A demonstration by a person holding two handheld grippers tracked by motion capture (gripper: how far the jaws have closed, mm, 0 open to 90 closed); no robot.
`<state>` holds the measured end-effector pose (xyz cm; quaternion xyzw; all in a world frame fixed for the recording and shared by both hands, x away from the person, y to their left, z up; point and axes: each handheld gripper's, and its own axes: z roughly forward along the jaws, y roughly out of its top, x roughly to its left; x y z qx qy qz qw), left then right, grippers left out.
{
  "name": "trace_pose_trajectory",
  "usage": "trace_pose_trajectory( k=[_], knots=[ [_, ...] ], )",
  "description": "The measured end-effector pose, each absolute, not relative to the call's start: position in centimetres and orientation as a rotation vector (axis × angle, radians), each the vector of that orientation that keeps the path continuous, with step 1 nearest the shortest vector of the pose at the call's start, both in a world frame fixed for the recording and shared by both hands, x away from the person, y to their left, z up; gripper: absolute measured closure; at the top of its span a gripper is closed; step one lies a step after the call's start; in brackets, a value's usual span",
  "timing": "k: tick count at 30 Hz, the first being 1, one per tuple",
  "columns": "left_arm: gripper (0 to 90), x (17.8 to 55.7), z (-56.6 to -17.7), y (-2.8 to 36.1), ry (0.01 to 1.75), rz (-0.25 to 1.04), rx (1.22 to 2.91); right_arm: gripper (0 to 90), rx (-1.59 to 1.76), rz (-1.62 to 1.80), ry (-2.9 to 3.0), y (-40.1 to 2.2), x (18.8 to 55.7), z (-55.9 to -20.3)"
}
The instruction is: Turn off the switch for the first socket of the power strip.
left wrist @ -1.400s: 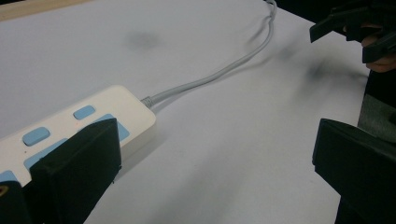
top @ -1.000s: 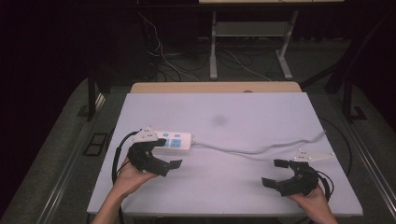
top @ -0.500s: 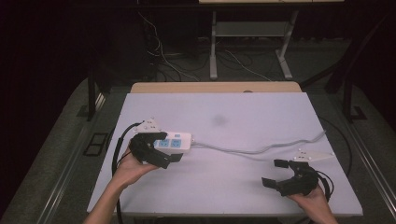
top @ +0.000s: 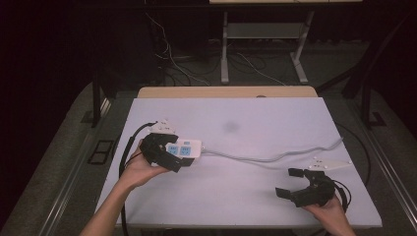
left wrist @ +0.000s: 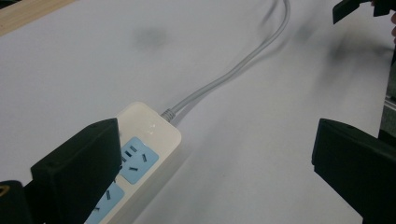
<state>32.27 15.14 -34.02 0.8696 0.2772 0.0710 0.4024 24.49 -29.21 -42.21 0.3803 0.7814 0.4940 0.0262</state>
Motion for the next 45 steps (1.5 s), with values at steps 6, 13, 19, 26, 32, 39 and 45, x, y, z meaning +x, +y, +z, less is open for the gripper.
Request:
trace_pose_trajectory(
  k=[6,13,19,26,32,39,45],
  knots=[
    [1.1,33.3,-34.1,15.0,0.704,0.183,2.224,0.3,1.18,1.528,2.414,-29.2,24.5,-42.2],
    [2.2,34.5,-34.3,15.3,0.713,0.175,2.255,0.3,1.179,1.525,2.416,-29.2,24.5,-42.3],
    [4.4,35.6,-34.0,15.6,0.712,0.184,2.278,0.3,1.178,1.525,2.415,-29.3,24.5,-42.3],
    [11.5,36.6,-33.8,15.9,0.71,0.189,2.291,0.3,1.177,1.523,2.417,-29.3,24.5,-42.3],
    [17.5,37.3,-34.1,15.9,0.711,0.185,2.3,0.3,1.178,1.522,2.419,-29.3,24.5,-42.4],
    [26.8,37.9,-34.4,15.9,0.709,0.178,2.298,0.3,1.18,1.518,2.422,-29.2,24.5,-42.4],
    [40.5,38.4,-34.7,16.2,0.713,0.178,2.294,0.3,1.18,1.514,2.426,-29.2,24.6,-42.4]
  ],
)
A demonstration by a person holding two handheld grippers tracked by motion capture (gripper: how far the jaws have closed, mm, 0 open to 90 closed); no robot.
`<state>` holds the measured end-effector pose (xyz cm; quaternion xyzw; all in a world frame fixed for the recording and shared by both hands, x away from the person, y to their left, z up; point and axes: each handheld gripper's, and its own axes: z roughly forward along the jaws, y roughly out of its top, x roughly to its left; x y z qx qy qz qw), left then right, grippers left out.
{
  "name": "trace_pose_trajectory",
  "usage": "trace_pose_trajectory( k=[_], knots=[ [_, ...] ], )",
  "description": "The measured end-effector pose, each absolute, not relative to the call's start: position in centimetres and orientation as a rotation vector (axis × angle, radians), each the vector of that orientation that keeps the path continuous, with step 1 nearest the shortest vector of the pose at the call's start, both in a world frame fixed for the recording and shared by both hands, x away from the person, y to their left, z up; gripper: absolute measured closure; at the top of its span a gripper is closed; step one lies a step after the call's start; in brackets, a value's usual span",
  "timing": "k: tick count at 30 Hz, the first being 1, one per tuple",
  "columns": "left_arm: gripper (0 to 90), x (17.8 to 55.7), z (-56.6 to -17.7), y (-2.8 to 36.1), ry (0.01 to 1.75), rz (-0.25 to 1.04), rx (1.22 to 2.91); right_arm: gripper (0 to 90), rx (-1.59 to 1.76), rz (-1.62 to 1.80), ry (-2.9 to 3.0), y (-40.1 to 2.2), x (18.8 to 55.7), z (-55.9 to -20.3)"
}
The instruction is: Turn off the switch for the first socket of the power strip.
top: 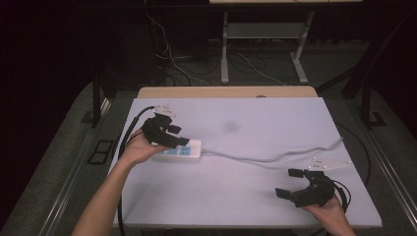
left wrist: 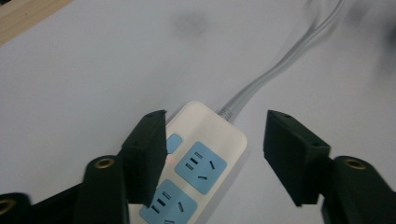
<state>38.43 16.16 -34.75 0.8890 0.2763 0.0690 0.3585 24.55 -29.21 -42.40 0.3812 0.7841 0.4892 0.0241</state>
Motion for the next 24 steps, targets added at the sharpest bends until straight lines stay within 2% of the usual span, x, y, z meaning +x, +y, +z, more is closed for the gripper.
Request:
trace_pose_trajectory(
  k=[7,16,24],
  knots=[
    [56.5,39.2,-35.4,16.4,0.732,0.171,2.288,0.3,1.177,1.507,2.43,-29.2,24.6,-42.4],
    [86.5,40.2,-36.5,16.2,0.745,0.135,2.285,0.3,1.171,1.502,2.429,-29.1,24.6,-42.4],
    [89.0,40.8,-37.6,15.7,0.763,0.123,2.309,0.3,1.169,1.502,2.431,-29.1,24.6,-42.5]
  ],
)
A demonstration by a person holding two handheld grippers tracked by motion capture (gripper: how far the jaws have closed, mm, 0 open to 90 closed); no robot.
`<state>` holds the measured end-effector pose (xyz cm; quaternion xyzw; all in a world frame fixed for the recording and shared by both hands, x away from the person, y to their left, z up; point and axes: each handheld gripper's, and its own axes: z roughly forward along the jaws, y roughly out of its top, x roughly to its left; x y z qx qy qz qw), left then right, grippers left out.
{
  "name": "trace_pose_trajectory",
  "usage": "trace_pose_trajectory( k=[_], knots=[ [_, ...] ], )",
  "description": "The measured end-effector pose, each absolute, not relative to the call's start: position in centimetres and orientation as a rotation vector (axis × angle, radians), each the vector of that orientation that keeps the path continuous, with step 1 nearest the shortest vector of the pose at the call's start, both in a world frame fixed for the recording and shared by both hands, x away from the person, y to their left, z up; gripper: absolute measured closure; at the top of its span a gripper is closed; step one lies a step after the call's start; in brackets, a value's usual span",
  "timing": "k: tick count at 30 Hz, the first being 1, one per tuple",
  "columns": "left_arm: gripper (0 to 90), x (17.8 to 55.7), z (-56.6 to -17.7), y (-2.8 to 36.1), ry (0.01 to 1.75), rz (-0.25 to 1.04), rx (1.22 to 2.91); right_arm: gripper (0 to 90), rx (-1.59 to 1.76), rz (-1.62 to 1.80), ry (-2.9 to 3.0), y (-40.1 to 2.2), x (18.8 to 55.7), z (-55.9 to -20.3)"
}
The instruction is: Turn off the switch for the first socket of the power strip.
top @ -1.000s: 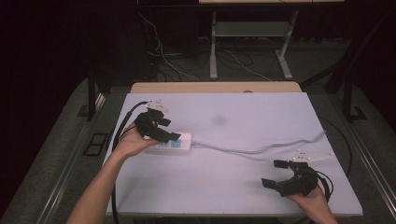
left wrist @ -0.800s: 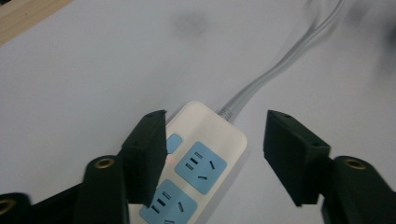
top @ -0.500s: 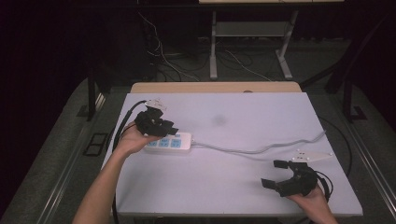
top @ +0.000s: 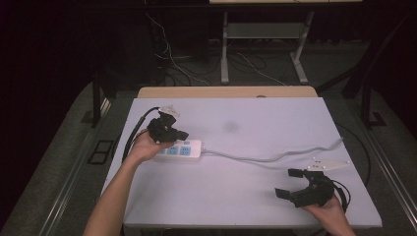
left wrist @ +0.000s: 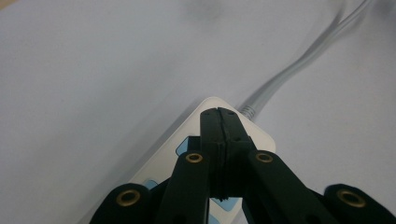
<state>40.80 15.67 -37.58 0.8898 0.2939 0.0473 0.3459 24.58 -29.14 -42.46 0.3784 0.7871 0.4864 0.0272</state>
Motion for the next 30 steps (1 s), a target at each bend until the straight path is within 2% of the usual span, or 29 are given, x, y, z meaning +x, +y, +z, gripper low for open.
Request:
trace_pose_trajectory(
  k=[30],
  knots=[
    [89.2,42.3,-40.5,15.3,0.819,0.097,2.339,0.3,1.162,1.497,2.438,-29.2,24.6,-42.5]
  ],
)
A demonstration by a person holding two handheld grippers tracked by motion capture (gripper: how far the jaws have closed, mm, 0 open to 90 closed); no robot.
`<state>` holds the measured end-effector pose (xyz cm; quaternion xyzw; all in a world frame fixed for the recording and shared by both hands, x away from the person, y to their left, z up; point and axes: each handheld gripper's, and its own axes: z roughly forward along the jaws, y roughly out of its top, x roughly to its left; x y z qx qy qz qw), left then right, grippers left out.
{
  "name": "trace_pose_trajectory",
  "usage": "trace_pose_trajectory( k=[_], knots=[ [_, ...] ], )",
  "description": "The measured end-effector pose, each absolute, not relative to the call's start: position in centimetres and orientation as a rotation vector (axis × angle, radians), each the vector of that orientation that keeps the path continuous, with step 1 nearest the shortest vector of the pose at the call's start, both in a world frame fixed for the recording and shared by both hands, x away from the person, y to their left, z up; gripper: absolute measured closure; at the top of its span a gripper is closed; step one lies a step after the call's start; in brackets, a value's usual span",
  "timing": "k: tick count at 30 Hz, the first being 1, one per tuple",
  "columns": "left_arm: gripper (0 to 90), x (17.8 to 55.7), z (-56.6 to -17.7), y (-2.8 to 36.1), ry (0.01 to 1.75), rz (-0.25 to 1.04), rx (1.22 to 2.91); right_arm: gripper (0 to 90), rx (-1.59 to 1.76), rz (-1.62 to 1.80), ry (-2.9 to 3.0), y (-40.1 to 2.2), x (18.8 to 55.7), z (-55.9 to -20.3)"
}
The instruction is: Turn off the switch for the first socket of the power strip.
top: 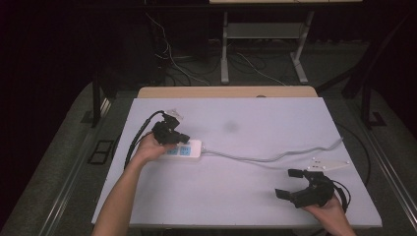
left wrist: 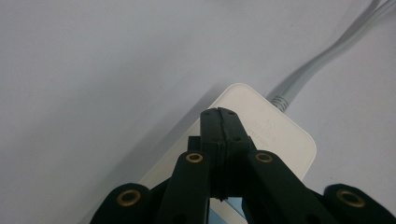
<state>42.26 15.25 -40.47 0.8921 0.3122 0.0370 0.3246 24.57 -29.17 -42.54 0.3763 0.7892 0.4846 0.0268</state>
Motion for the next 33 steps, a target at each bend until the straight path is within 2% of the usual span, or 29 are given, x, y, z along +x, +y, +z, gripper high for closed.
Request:
trace_pose_trajectory(
  k=[6,20,33],
  knots=[
    [89.2,42.37,-40.79,15.19,0.845,0.112,2.349,0.3,1.162,1.495,2.442,-29.16,24.56,-42.57],
    [89.8,42.95,-40.99,15.5,0.935,0.026,2.312,0.3,1.162,1.489,2.435,-29.25,24.48,-42.45],
    [89.6,42.71,-40.65,14.84,0.943,0.071,2.351,0.3,1.18,1.502,2.4,-29.78,24.42,-42.19]
  ],
)
